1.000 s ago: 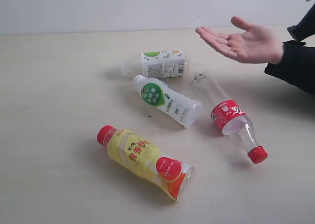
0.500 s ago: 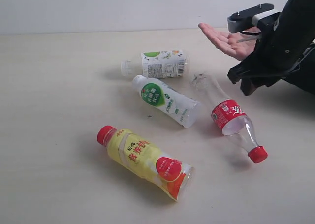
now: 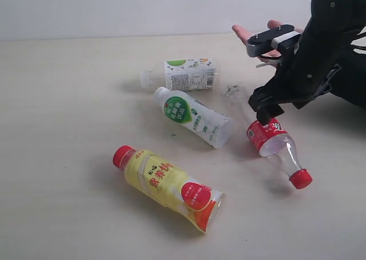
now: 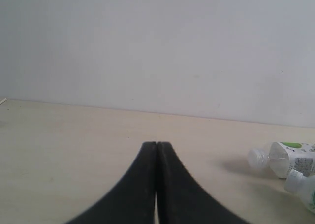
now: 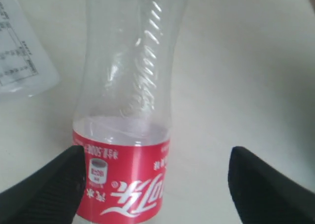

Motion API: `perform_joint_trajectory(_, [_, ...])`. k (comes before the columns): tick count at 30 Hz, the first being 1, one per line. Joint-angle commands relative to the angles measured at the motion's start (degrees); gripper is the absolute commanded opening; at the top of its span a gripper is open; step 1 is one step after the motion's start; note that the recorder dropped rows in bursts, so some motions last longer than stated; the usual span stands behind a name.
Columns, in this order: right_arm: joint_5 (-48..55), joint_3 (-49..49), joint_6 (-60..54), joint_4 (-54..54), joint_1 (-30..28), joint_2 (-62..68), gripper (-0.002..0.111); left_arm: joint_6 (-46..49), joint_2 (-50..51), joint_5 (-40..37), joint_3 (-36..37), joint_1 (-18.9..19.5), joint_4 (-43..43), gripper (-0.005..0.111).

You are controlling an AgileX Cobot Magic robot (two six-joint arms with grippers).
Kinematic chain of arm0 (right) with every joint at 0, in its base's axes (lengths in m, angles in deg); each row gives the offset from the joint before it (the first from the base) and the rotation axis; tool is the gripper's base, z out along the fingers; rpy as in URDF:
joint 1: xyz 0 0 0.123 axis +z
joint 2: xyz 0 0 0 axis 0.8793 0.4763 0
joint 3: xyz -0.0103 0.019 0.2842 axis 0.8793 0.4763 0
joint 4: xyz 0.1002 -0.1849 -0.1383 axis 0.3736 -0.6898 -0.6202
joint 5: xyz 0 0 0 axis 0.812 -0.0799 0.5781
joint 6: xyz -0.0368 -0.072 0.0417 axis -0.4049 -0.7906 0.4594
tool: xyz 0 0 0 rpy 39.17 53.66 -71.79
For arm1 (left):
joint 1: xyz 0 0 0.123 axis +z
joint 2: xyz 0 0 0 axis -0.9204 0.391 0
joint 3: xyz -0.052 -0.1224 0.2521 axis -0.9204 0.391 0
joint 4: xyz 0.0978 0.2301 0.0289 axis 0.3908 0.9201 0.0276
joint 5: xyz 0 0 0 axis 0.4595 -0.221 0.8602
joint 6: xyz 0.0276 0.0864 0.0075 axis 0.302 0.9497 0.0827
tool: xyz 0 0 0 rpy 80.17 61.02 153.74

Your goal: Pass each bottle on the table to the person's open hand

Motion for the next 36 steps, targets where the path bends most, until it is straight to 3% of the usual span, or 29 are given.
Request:
perform_joint_trajectory(1, [-3.5,-0.4,-0.5,0.8,2.4,1.0,0.077,0.1,-0.3,0.4,0.0,-0.2,0.1,0.000])
perform_joint_trajectory(8, [-5.2,-0.4,-0.5,0.8,3.7,2.3,0.087,0.1,-0.3,0.4,0.0,-0.2,0.1,0.000])
perform_joint_trajectory(26, [-5.1,-0.3,0.1,0.8,3.7,9.4,0.086,0.1,-0.3,0.4,0.0,-0.2,0.1,0.000])
perform_joint_trajectory(28, [-5.1,-0.3,0.1,0.7,3.7,9.6,0.078,0.1,-0.3,0.4,0.0,-0.2,0.1,0.000])
perform_joint_trajectory(36, [-4.8,-0.3,0.1,-0.3,3.7,9.6,0.028,0.1,-0.3,0.4,0.0,-0.2,0.1,0.000])
